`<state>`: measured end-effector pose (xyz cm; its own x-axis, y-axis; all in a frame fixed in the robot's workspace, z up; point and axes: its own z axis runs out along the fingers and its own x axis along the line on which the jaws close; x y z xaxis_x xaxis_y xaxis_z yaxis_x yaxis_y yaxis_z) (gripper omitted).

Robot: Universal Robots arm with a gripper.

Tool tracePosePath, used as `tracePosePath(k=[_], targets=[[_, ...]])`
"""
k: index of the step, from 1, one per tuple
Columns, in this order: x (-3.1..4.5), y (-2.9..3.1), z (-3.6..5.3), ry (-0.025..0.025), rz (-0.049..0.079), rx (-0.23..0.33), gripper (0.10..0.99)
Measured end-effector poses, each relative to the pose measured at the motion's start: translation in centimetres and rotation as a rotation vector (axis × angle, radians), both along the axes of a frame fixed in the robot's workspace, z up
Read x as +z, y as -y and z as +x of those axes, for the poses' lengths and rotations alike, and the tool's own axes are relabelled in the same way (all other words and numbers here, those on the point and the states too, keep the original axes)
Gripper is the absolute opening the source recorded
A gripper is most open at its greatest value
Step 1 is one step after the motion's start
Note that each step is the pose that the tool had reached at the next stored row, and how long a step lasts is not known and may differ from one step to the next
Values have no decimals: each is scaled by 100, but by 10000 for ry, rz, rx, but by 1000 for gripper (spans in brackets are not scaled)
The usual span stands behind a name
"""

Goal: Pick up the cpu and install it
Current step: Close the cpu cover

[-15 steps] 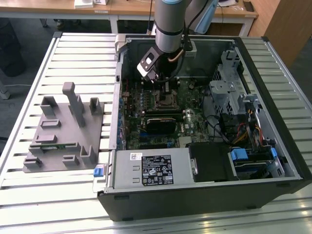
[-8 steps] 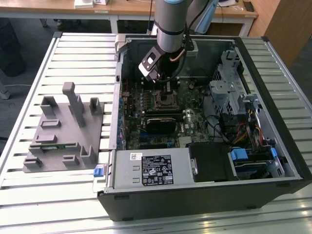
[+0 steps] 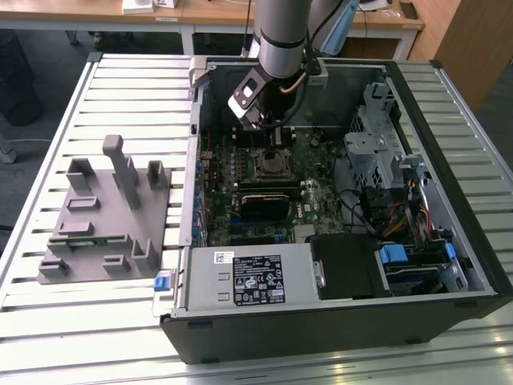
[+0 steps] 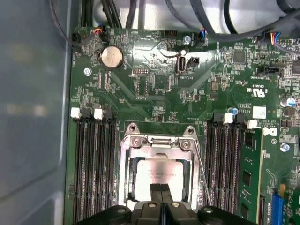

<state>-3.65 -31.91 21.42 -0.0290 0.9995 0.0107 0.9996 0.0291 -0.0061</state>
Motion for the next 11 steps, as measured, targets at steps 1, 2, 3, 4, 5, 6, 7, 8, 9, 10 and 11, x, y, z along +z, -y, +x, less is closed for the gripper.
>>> tracePosePath(k=[1, 2, 3, 4, 5, 6, 7, 8, 9, 10, 11], targets=[[1, 0, 13, -2, -2, -1, 106], [1, 0, 28, -2, -2, -1, 106], [0, 1, 37, -3, -1, 0, 106], [0, 1, 43, -2, 0, -1, 106], [0, 1, 48, -3, -1, -1, 106], [0, 0, 51, -3, -1, -1, 106], [0, 0, 54, -3, -1, 0, 106], [0, 0, 57, -3, -1, 0, 106], [0, 0, 60, -2, -1, -1, 106], [0, 0, 61, -3, -2, -1, 106], [0, 0, 64, -3, -1, -1, 106]])
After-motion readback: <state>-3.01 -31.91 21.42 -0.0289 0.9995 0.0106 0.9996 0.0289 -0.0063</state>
